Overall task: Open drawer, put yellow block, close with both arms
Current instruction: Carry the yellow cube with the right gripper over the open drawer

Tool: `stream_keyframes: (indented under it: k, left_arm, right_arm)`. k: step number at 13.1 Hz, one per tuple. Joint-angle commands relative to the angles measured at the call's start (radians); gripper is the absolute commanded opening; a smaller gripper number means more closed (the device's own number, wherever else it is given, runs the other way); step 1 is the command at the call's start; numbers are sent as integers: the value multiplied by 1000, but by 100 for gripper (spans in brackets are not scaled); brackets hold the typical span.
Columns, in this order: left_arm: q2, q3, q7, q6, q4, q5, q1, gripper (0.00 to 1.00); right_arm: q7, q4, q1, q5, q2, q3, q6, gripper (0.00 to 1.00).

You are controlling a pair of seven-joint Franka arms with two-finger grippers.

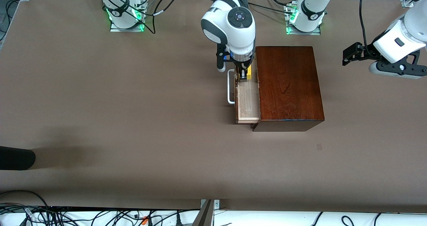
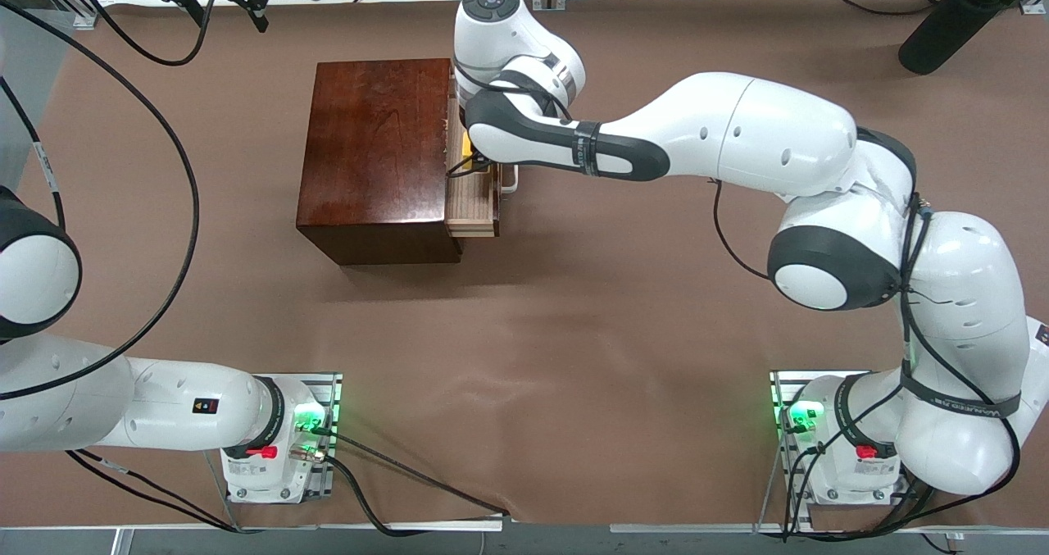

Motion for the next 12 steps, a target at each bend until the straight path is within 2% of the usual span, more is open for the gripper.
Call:
stream_keyframes:
  k: [1,8,9,10,11,12]
  left_arm:
    - [1,0,26,-2,13,-7,1,100]
    - [1,0,26,-2,17,-7,1,100]
    - [1,0,26,-4,17,-9,1,100]
    - [1,0,26,-2,17,-9,1,100]
    - [2,0,26,-4,17,-9,1,100]
    - [1,0,26,-4,19,-9,1,100]
  right_arm:
    - [47,50,44,-17,46,-53,39,0]
    - [53,50,58,-17,93,-56,113,0]
    - [53,49,58,-17,94,-54,113,23]
    - [53,48,58,-17,94,-56,113,70]
    - [52,48,58,-17,93,-56,113,100]
    - [52,48,58,-17,91,-56,108,100]
